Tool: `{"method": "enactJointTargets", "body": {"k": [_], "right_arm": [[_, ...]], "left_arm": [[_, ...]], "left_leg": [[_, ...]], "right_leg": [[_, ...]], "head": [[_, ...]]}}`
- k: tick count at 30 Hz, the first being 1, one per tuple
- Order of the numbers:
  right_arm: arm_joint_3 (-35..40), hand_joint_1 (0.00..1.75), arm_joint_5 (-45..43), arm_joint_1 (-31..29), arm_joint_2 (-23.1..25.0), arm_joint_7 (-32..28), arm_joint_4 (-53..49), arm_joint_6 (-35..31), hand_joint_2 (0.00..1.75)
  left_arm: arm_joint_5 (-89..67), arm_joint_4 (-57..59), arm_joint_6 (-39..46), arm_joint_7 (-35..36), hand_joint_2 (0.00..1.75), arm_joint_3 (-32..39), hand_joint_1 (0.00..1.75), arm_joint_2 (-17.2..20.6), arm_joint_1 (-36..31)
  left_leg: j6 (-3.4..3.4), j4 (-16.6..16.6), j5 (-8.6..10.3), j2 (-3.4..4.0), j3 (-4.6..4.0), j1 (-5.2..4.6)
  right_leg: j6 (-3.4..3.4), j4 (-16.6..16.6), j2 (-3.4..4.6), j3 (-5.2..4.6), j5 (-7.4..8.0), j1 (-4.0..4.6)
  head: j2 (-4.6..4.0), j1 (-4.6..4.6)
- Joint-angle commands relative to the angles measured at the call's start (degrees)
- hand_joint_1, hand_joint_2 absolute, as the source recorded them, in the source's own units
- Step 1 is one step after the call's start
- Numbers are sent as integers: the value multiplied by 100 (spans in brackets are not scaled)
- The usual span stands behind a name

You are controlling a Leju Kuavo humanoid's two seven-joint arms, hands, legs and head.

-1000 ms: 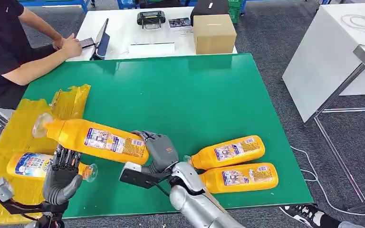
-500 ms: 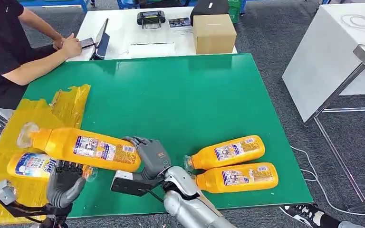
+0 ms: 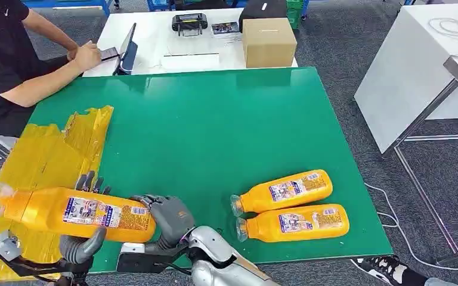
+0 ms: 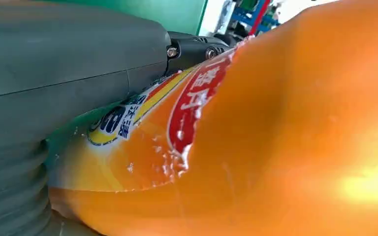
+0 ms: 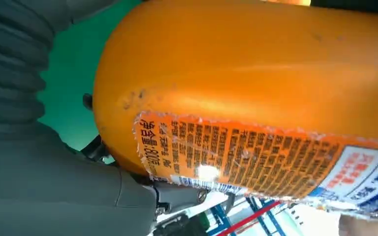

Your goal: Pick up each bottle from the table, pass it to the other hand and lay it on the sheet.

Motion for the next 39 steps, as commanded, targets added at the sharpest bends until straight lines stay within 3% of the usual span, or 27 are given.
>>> {"method": "enactJointTargets", "body": {"k": [1, 3, 4, 5, 28, 29, 30, 35, 39], "right_arm": [[673, 175, -97, 28, 4, -20, 368, 69, 175], [688, 175, -128, 14, 4, -24, 385, 89, 175], [688, 175, -128, 14, 4, -24, 385, 89, 175], [688, 175, -128, 14, 4, -24, 385, 89, 175], [587, 175, -260, -152, 4, 4, 504, 18, 175], [526, 75, -243, -166, 4, 37, 509, -19, 175], [438, 0, -242, -198, 4, 60, 529, -41, 175], [-693, 0, -51, -499, -38, -95, 561, 72, 175], [-879, 0, -33, -505, -96, -123, 418, 149, 175]], "left_arm": [[-138, 62, 117, 20, 175, -18, 0, -70, -172], [-140, 46, 119, 11, 175, -9, 5, -70, -175], [-140, 46, 119, 11, 175, -9, 105, -70, -175], [-140, 46, 119, 11, 175, -9, 175, -70, -175], [-233, -34, 29, -97, 175, 83, 175, -47, -169], [-356, -65, 72, -155, 175, 96, 175, -44, -167], [-444, -82, 98, -196, 175, 105, 175, -32, -165], [-1354, -153, 511, -504, 175, 291, 175, 169, -244], [-1594, -163, 624, -606, 175, 317, 175, 226, -258]], "left_leg": [[14, -5, -27, -16, 50, 15], [8, -5, -17, -12, 34, 7], [5, -5, -8, -11, 18, 2], [6, -5, -11, -11, 24, 4], [7, -2, -11, -12, 22, 6], [5, -3, -7, -11, 15, 2], [7, -1, -14, -12, 25, 8], [6, 1, -7, -7, 12, 3], [6, 1, -6, -7, 11, 3]], "right_leg": [[-3, -28, -29, 71, -25, 19], [-3, -17, -20, 46, -18, 10], [-2, -10, -16, 26, -10, 3], [-3, -12, -17, 34, -13, 6], [-3, -11, -19, 33, -13, 8], [-2, -7, -16, 22, -10, 4], [-3, -12, -20, 37, -15, 10], [-2, -5, -14, 19, -8, 5], [-2, -5, -13, 17, -7, 5]], "head": [[0, 0], [0, 0], [0, -2], [0, -2], [0, -2], [0, 0], [0, 0], [0, -2], [0, 0]]}}
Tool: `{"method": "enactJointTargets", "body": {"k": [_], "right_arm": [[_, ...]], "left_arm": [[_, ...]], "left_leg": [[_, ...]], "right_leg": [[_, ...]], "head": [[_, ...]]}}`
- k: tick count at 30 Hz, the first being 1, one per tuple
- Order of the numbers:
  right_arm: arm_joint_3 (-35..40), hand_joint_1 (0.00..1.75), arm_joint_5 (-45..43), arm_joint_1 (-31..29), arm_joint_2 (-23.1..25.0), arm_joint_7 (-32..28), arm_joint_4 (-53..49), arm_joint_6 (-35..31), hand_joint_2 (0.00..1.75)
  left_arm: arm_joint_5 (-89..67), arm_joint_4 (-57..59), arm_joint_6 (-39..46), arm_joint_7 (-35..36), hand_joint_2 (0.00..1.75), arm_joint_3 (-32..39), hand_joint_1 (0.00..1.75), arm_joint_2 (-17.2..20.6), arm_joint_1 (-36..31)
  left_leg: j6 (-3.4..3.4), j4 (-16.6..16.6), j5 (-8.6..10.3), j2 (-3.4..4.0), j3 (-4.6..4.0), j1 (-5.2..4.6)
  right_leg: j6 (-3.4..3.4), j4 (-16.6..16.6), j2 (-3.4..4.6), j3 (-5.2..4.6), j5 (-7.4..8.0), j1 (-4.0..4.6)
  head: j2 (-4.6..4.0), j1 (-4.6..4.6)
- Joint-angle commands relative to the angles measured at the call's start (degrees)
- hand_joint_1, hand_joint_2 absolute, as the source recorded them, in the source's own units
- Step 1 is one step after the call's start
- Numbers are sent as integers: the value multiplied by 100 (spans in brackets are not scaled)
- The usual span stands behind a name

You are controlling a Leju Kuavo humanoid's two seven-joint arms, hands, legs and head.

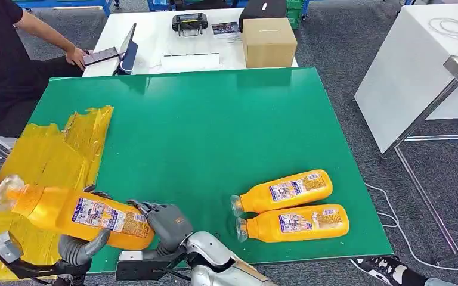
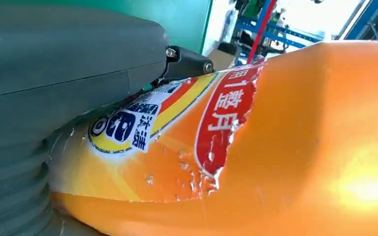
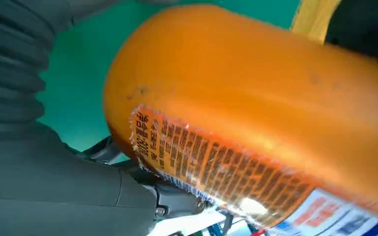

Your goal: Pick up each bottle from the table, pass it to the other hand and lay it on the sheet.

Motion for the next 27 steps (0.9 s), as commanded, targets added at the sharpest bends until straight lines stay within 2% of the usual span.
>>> {"method": "enactJointTargets", "body": {"k": [1, 2, 3, 4, 7, 8, 9, 11, 12, 13, 15, 16, 18, 24, 25, 26, 27], "right_arm": [[-1432, 0, 197, -434, -208, -242, -82, 273, 175], [-2151, 0, 222, -408, -673, -398, -1134, 826, 175], [-2257, 0, 119, -370, -700, -549, -1283, 925, 175], [-2399, 0, -115, -361, -843, -812, -1558, 1063, 0], [-2843, 0, -523, -71, -1249, -1208, -2739, 1116, 0], [-2982, 0, -535, 39, -1447, -1254, -3229, 1149, 0], [-3061, 0, -587, 81, -1530, -1221, -3429, 1286, 0], [-3084, 0, -586, 92, -1547, -1210, -3467, 1315, 0], [-3105, 0, -652, 99, -1575, -1177, -3469, 1444, 0], [-3086, 0, -872, 7, -1795, -1093, -3474, 1764, 0], [-3110, 0, -1111, -183, -2190, -1050, -3431, 2181, 0], [-3076, 0, -1293, -277, -2462, -1043, -3428, 2494, 0], [-3195, 0, -1666, -371, -2768, -1149, -3469, 2867, 0], [-3162, 0, -1709, -321, -2775, -1109, -3593, 2914, 0], [-3135, 0, -1674, -271, -2885, -1101, -3696, 2837, 0], [-3150, 0, -1678, -185, -3044, -1089, -3836, 2836, 0], [-3188, 0, -1688, -145, -3157, -1099, -3906, 2830, 175]], "left_arm": [[-1497, -20, 725, -559, 175, 255, 175, 336, -339], [-2477, 207, 1040, -750, 175, 555, 175, 786, -461], [-3000, 208, 1386, -821, 175, 588, 175, 888, -455], [-3519, 387, 1767, -918, 175, 622, 175, 1051, -553], [-4541, 868, 2682, -1023, 175, 894, 175, 1473, -785], [-5265, 992, 3364, -1060, 175, 1014, 175, 1644, -804], [-5266, 1038, 3322, -1102, 175, 1136, 175, 1708, -815], [-5264, 1039, 3293, -1124, 175, 1173, 175, 1728, -807], [-5571, 1010, 3554, -1073, 175, 1227, 175, 1719, -788], [-6623, 1042, 4562, -983, 175, 1247, 175, 1828, -698], [-6859, 1081, 4748, -1015, 175, 1439, 175, 1929, -550], [-7404, 1161, 5100, -1002, 175, 1492, 175, 2002, -488], [-7768, 1382, 5317, -988, 175, 1621, 175, 2082, -508], [-7911, 1537, 5392, -993, 175, 1589, 175, 2071, -635], [-8231, 1662, 5509, -811, 175, 1576, 175, 2121, -633], [-8381, 1930, 5489, -758, 175, 1573, 175, 2204, -680], [-8663, 2214, 5633, -664, 175, 1549, 175, 2302, -747]], "left_leg": [[6, 1, -9, -8, 15, 5], [7, 5, -8, -13, 12, 6], [4, 3, 0, -8, -2, 2], [6, 1, -1, -18, 10, 7], [5, -3, 0, -19, 15, 4], [4, -2, 2, -25, 11, 3], [6, -3, -2, -31, 19, 7], [4, -1, 0, -18, 10, 4], [7, -2, -7, -22, 23, 10], [6, -4, -1, -14, 14, 1], [7, -2, -5, -16, 17, 5], [13, -3, -13, -5, 32, 7], [8, -2, -6, -3, 16, 1], [6, -2, -2, -14, 3, -6], [12, 0, -16, -16, 27, 4], [6, -2, -6, -10, 11, -3], [5, -5, -2, -13, 8, -6]], "right_leg": [[-3, -6, -14, 23, -9, 7], [-3, -3, -20, 23, -10, 8], [-1, -1, -11, 4, -2, 3], [-3, -7, -23, 22, -6, 9], [-2, -8, -26, 25, -6, 6], [-2, -5, -32, 20, -7, 5], [-2, -11, -39, 33, -11, 10], [0, -5, -25, 18, -7, 5], [-1, -12, -31, 36, -12, 11], [1, -6, -22, 18, -7, 1], [2, -10, -24, 29, -9, 6], [3, -18, -16, 43, -11, 8], [3, -8, -13, 22, -5, 2], [1, -4, -24, 14, -6, -5], [-2, -13, -32, 46, -16, 7], [0, -7, -21, 22, -7, -2], [1, -6, -23, 16, -6, -5]], "head": [[0, 0], [0, 2], [0, -2], [0, -4], [0, -7], [0, -2], [0, -7], [0, -4], [0, -9], [0, -9], [0, -7], [0, -5], [0, -4], [0, -2], [0, -4], [0, -4], [0, -4]]}}
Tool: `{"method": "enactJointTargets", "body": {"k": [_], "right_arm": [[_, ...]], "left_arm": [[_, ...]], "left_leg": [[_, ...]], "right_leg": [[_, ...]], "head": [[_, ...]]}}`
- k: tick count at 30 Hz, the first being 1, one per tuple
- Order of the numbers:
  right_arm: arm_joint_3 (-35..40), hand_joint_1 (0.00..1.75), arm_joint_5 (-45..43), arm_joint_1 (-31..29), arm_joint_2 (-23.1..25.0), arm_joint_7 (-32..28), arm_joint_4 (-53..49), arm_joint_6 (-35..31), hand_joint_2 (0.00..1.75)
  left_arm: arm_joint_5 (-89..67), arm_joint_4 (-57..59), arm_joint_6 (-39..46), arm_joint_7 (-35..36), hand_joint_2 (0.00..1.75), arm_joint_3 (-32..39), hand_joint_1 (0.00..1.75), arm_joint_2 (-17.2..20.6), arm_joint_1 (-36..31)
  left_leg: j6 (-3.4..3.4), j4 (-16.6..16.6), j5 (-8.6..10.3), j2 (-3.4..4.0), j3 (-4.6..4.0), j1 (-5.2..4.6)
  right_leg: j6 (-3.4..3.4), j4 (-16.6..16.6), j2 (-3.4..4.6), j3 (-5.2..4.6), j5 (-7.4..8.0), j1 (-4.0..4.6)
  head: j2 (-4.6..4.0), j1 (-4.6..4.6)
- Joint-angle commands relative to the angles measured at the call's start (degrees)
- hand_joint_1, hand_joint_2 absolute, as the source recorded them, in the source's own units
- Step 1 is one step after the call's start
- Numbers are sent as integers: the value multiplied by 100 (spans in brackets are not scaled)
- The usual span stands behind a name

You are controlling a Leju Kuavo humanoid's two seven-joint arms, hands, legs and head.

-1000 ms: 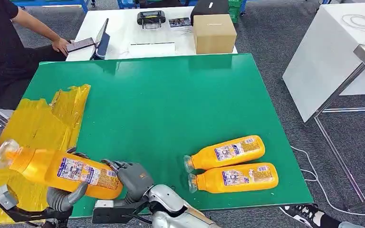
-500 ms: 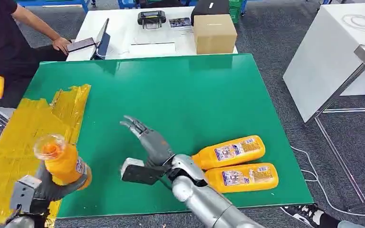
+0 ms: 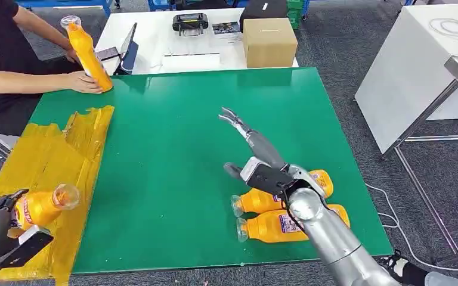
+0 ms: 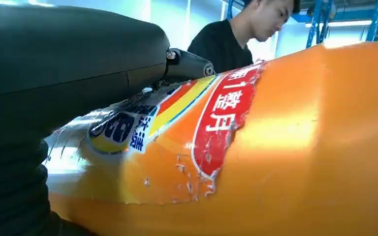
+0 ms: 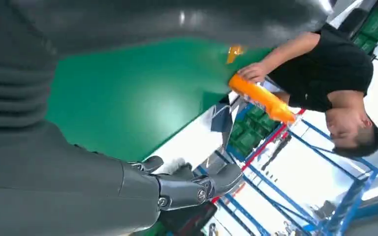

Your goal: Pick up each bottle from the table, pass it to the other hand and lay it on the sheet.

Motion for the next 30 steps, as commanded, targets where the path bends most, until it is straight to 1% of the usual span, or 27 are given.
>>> {"method": "enactJointTargets", "body": {"k": [1, 2, 3, 4, 5, 7, 8, 9, 11, 14, 16, 18, 19, 23, 25, 26, 27, 28, 29, 30], "right_arm": [[-30, 0, -3, -7, -861, 34, -475, -26, 175], [-45, 0, -5, -11, -923, 4, -452, 33, 175], [-45, 0, 21, -32, -928, -18, -406, 72, 175], [-25, 0, 50, -51, -923, -23, -357, 94, 175], [4, 0, 73, -60, -888, -39, -284, 121, 175], [100, 0, 149, -72, -839, -70, -191, 136, 175], [161, 0, 212, -80, -812, -108, -165, 98, 175], [188, 0, 236, -88, -782, -113, -157, 77, 175], [235, 0, 261, -129, -743, -103, -147, 55, 175], [291, 0, 296, -208, -689, -73, -74, 39, 175], [318, 0, 299, -235, -639, -76, -8, 37, 175], [346, 0, 304, -228, -617, -74, 36, 35, 175], [362, 0, 322, -213, -613, -64, 45, 25, 175], [388, 0, 354, -182, -590, -45, 137, -5, 175], [383, 0, 355, -178, -583, -45, 162, -14, 175], [384, 0, 357, -181, -579, -45, 174, -18, 175], [383, 0, 358, -191, -562, -45, 208, -24, 175], [385, 0, 353, -207, -540, -45, 255, -24, 175], [386, 0, 355, -217, -528, -43, 279, -27, 175], [386, 0, 356, -217, -523, -43, 288, -28, 175]], "left_arm": [[-1123, 1551, 458, 392, 175, 21, 175, 316, -430], [-1245, 1960, 524, 409, 175, 1, 175, 409, -586], [-1448, 2259, 786, 486, 175, -56, 175, 488, -697], [-1523, 2482, 804, 510, 175, -91, 175, 531, -805], [-1789, 2829, 1020, 666, 175, -211, 175, 625, -962], [-1841, 3272, 1026, 648, 175, -295, 175, 668, -1175], [-1914, 3501, 1134, 675, 175, -352, 175, 668, -1262], [-1831, 3602, 1095, 581, 175, -364, 175, 637, -1303], [-1831, 3723, 1083, 508, 175, -476, 175, 544, -1367], [-1914, 3858, 1064, 591, 175, -748, 175, 395, -1526], [-1948, 3998, 984, 656, 175, -907, 175, 340, -1658], [-1911, 4136, 1011, 622, 175, -1024, 175, 290, -1731], [-1879, 4159, 1045, 566, 175, -1082, 175, 244, -1725], [-1705, 4023, 1097, 400, 175, -1240, 175, 129, -1574], [-1641, 3849, 1085, 325, 175, -1323, 175, 114, -1472], [-1574, 3778, 1085, 246, 175, -1351, 152, 88, -1431], [-1581, 3668, 1067, 239, 0, -1430, 24, 65, -1357], [-1658, 3588, 1035, 308, 0, -1530, 0, 51, -1306], [-1669, 3589, 967, 359, 0, -1563, 0, 39, -1317], [-1687, 3568, 967, 384, 0, -1592, 0, 35, -1311]], "left_leg": [[6, -6, -8, -11, 22, -1], [5, -10, -4, -18, 22, -3], [6, -9, -9, -20, 30, 1], [6, -10, -5, -17, 27, -3], [5, -10, -1, -18, 21, -3], [9, -7, -13, -12, 35, 4], [6, -9, -4, -12, 24, -2], [6, -14, -5, -15, 38, 2], [7, -13, -5, -14, 34, 1], [6, -11, -1, -11, 23, -6], [7, -10, -2, -14, 28, -6], [9, -10, 6, -36, 24, -12], [11, -15, 7, -43, 34, -11], [25, -14, 21, -81, 27, -15], [30, -18, 25, -79, 35, -11], [26, -13, 28, -82, 30, -13], [26, -11, 27, -84, 35, -14], [33, -14, 22, -64, 42, -5], [27, -14, 28, -81, 46, -18], [30, -15, 25, -74, 50, -15]], "right_leg": [[-2, -8, -16, 26, -12, 1], [-1, -9, -22, 26, -11, -1], [-3, -12, -26, 37, -15, 3], [-2, -10, -22, 31, -12, -1], [-1, -8, -22, 24, -9, -1], [-3, -14, -19, 43, -15, 8], [-2, -7, -16, 26, -10, 1], [-4, -15, -22, 43, -12, 6], [-3, -15, -20, 38, -10, 5], [1, -7, -14, 25, -8, -4], [-1, -9, -20, 34, -8, -3], [0, -3, -42, 32, -7, -11], [-1, -11, -58, 47, -7, -10], [1, -7, -84, 49, -8, -13], [1, -16, -84, 63, -6, -9], [1, -8, -86, 57, -7, -11], [2, -6, -88, 63, -9, -12], [1, -25, -74, 74, -3, -1], [2, -10, -87, 75, -7, -13], [1, -17, -83, 81, -5, -9]], "head": [[0, -2], [0, 0], [0, 0], [0, -2], [0, 2], [0, 2], [0, -4], [0, 2], [0, 0], [0, -2], [0, -2], [0, -4], [0, -4], [0, -4], [0, -4], [0, -4], [0, -4], [0, -4], [0, -7], [0, -4]]}}
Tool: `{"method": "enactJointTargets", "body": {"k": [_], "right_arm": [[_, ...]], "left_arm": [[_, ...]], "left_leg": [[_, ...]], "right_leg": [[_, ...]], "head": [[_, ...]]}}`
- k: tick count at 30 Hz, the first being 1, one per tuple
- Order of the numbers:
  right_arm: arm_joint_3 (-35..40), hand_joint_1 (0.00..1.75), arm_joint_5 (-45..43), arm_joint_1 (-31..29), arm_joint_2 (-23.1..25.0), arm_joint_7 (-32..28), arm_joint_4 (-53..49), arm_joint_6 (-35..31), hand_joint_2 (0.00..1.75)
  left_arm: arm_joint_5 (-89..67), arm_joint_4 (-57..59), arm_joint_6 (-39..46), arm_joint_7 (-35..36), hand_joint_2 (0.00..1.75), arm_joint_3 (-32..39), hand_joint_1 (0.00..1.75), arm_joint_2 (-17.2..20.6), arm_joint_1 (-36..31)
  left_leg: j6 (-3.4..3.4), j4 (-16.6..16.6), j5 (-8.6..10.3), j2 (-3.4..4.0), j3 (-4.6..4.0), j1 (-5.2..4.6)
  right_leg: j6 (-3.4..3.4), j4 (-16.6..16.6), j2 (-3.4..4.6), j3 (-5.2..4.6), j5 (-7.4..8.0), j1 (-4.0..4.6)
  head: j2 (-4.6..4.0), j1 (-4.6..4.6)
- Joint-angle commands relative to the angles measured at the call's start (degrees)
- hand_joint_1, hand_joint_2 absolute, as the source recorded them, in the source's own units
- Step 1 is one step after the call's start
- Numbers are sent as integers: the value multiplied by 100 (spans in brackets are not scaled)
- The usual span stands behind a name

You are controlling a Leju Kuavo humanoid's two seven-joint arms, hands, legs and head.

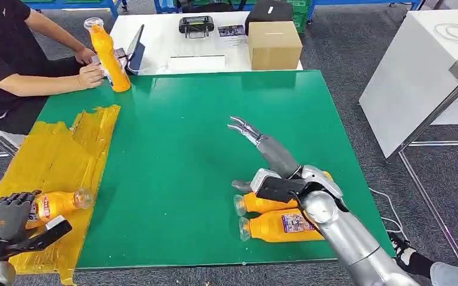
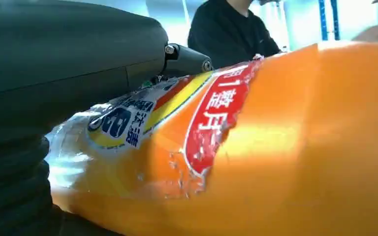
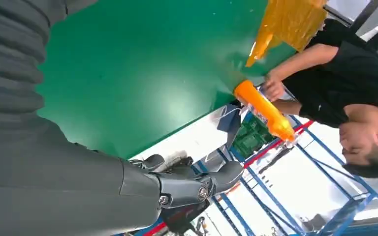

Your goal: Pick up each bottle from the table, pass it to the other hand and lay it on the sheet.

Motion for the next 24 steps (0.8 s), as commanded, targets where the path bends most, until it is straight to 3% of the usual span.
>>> {"method": "enactJointTargets", "body": {"k": [1, 5, 13, 22, 24], "right_arm": [[216, 0, 1, -290, 110, 28, 577, -40, 175], [234, 0, 2, -319, 168, 24, 669, -43, 175], [234, 0, -1, -323, 205, 22, 713, -53, 175], [231, 0, 165, -87, 108, 45, 618, -155, 175], [202, 0, 271, 115, -45, 16, 394, -180, 175]], "left_arm": [[-60, 84, -246, -27, 0, -811, 0, -421, 301], [20, -107, -333, -92, 0, -858, 0, -380, 455], [93, -346, -520, -103, 0, -945, 0, -353, 560], [1476, -1321, -1197, -726, 0, -467, 0, -527, 867], [2651, -1819, -1592, -933, 0, -300, 0, -665, 968]], "left_leg": [[12, -12, -2, 16, 17, -8], [19, -7, 4, -16, 14, -20], [22, -10, 1, -8, 24, -25], [23, -3, -2, -5, 10, -22], [24, -5, -8, 6, 13, -19]], "right_leg": [[2, -15, 10, 14, 2, -6], [4, -7, -26, 18, -2, -14], [4, -11, -20, 29, -2, -19], [6, -11, -26, 14, -3, -17], [4, -18, -17, 16, -4, -13]], "head": [[0, 2], [0, 2], [0, 0], [0, 9], [0, 2]]}}
